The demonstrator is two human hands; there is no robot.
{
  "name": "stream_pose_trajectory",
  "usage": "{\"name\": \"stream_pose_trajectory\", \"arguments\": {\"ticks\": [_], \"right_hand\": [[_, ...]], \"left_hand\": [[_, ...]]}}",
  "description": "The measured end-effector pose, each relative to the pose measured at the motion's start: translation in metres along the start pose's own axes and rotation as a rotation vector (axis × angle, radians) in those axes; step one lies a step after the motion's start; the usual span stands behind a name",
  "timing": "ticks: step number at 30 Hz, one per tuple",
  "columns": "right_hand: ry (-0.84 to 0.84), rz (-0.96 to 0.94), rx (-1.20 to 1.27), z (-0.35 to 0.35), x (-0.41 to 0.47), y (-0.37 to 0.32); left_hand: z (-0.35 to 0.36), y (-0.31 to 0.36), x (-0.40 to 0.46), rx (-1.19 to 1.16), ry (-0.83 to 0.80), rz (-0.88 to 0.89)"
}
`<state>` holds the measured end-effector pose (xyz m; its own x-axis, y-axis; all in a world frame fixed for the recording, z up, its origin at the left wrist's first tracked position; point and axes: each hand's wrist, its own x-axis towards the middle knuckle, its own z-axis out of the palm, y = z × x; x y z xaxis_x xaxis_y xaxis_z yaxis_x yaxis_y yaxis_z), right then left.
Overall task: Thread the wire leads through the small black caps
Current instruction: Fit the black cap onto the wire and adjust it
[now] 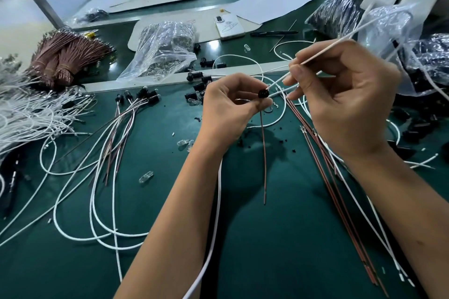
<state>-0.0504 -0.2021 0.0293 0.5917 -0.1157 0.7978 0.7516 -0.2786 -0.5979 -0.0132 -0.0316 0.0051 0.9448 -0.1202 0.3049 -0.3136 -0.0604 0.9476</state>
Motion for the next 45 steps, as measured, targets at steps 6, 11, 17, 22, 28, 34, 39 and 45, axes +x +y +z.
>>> {"name": "stream_pose_trajectory", "arguments": {"ticks": [6, 11, 17, 22, 28, 34, 39, 45], "right_hand": [[-0.008, -0.057, -0.036, -0.0015, -0.0010, 0.0021], [-0.001, -0.033, -0.015, -0.0004, -0.0009, 0.0021], [-0.009, -0.030, -0.039, 0.0015, -0.0024, 0.0030], [0.013, 0.004, -0.014, 0.0026, -0.0032, 0.0023], [0.015, 0.015, -0.010, 0.0021, -0.0026, 0.0031], [-0.010, 0.010, -0.075, 0.0023, -0.0034, 0.0067], [-0.129, 0.025, -0.261, 0.0005, -0.0039, 0.0082], [-0.219, 0.122, -0.372, -0.0003, -0.0025, 0.0108]], "left_hand": [[0.0003, -0.0001, -0.0003, 0.027, 0.033, -0.018], [0.0011, 0.0014, -0.0006, 0.044, 0.053, -0.028], [0.0006, 0.0024, -0.0015, 0.078, 0.058, -0.024], [0.0013, 0.0039, -0.0022, 0.081, 0.054, -0.029], [0.0017, 0.0034, -0.0019, 0.083, 0.046, -0.017], [0.0019, 0.0035, -0.0022, 0.102, 0.031, -0.007], [0.0027, 0.0020, -0.0024, 0.116, 0.021, -0.015], [0.0020, 0.0022, -0.0014, 0.070, 0.028, -0.009]]}}
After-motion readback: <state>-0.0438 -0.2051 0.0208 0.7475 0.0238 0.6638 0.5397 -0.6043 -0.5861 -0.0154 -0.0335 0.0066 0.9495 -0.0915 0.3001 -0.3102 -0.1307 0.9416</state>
